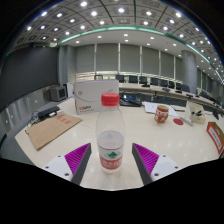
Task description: Pour water
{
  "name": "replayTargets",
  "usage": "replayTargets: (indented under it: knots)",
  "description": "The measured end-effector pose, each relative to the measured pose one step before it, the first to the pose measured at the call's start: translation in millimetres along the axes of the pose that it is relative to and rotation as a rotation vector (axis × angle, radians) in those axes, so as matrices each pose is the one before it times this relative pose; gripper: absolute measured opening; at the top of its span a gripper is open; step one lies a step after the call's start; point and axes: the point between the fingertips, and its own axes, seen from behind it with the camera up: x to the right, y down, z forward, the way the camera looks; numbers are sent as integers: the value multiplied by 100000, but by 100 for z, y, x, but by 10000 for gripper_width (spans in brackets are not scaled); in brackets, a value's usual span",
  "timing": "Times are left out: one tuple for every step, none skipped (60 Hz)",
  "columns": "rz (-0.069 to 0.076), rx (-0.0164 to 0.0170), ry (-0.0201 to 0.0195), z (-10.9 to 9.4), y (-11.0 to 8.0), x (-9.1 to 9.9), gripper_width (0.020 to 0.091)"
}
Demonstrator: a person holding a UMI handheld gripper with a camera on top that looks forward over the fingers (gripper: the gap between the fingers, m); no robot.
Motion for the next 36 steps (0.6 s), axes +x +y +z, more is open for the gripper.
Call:
replayTargets:
  knots:
    - [151,491,562,523,-101,-113,839]
    - [45,449,565,523,-82,-68,828]
    - [18,595,645,527,-122,-30,812]
    - [23,779,618,830,-118,143,789]
    - [-146,648,746,199,-107,-64,760]
    - [-70,465,533,351,-74,-2,729]
    - [-134,354,463,381,-65,5,690]
    - [-192,330,464,313,-55,11,646]
    - [-146,393,766,287,-37,89,601]
    - [-113,304,845,288,-23,92,553]
    - [191,538,138,455,-123,-100,540]
    - [303,521,130,165,-132,-30,539]
    - [-144,232,265,177,-90,25,533]
    - [-423,-41,74,142,-53,-8,518]
    - [-327,-25,-259,119,-80,-82,507]
    - [-263,-80,-268,104,-74,-79,495]
    - [-168,-256,-291,84,-28,-78,485]
    - [114,-118,-463,65,70,-90,472]
    - [182,-237,-347,38,-65,-66,456]
    - [349,-42,-361,10,-105,-6,438]
    - [460,84,-240,-6,-190,-43,424]
    - [476,269,-277,1,-280,-54,409]
    - [280,306,-392,4,-333,-81,397]
    - [246,357,-460,-40,-395,-111,397]
    - [81,305,-651,-3,-409,-143,376]
    - [131,473,-562,65,-501,-240,373]
    - [314,583,-596,-47,-543,-129,374]
    - [285,479,-688,-6,-582,-140,374]
    - [261,488,-772,207,-655,-127,374]
    - [561,656,-864,62,-681,-189,375]
    - [808,648,-843,83,-680,-167,375]
    - [1018,703,-675,125,-748,-100,375]
    - [1218,740,-498,140,-768,-56,375]
    - [1402,774,-535,192,-798,-65,375]
    - [1599,728,-579,153,-911,-236,375]
    - [1868,838,-879,261,-818,-40,375]
